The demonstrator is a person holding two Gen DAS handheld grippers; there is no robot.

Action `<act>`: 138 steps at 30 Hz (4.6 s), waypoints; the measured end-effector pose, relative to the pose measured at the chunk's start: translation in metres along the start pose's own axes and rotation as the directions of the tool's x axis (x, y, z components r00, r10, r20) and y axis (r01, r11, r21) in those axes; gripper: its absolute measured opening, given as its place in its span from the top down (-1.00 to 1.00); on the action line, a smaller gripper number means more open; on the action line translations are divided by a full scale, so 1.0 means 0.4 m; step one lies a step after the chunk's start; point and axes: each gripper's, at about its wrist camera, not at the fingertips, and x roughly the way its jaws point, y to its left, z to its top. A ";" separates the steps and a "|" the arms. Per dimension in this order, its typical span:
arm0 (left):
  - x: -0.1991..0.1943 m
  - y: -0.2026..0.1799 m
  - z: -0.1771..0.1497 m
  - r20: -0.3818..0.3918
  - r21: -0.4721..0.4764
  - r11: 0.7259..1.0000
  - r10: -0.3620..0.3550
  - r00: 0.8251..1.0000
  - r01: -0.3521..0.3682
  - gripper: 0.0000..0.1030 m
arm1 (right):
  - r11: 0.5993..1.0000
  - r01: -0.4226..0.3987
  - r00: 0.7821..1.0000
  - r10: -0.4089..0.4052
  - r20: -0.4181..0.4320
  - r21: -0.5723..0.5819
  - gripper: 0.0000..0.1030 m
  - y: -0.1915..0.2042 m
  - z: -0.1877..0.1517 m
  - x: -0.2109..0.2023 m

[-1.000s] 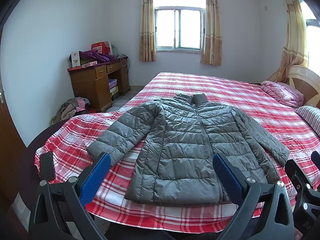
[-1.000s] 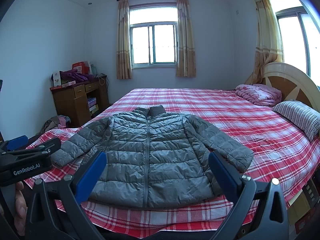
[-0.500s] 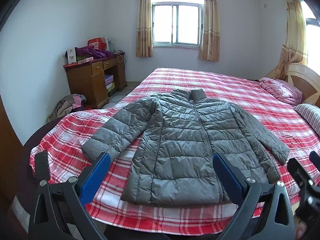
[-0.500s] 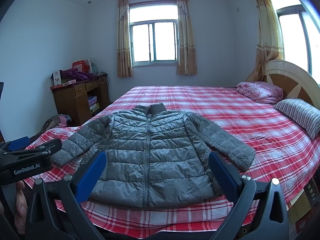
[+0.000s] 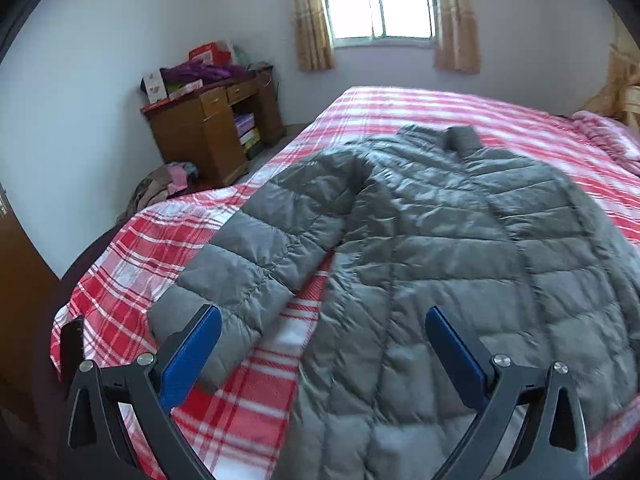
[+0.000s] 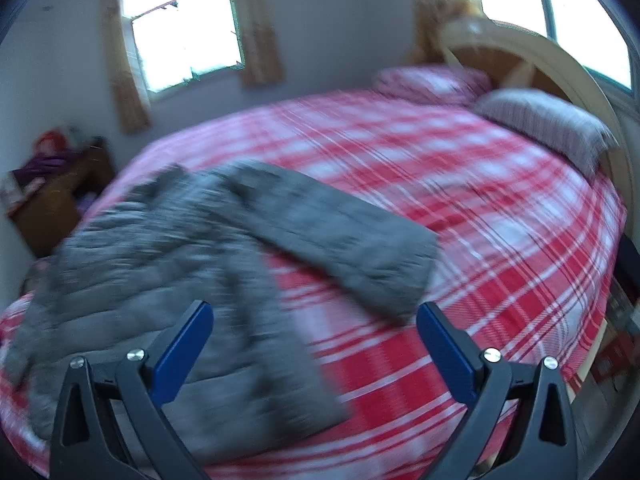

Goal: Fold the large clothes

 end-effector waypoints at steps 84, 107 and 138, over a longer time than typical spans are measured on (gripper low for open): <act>0.381 -0.534 0.252 -0.210 0.188 0.924 -0.293 0.933 0.333 0.75 | 0.969 -0.086 0.996 0.087 -0.003 -0.232 -0.81 0.203 0.014 0.295; 0.323 -0.328 0.333 0.083 0.112 0.992 -0.073 0.994 0.064 -0.72 | 0.942 -0.137 0.989 0.145 0.002 -0.306 -0.77 0.266 0.213 0.199; 0.584 -0.452 0.244 -0.089 0.150 0.986 -0.054 0.995 0.067 -0.81 | 0.850 -0.233 0.965 0.143 -0.218 -0.473 -0.76 0.578 0.141 0.611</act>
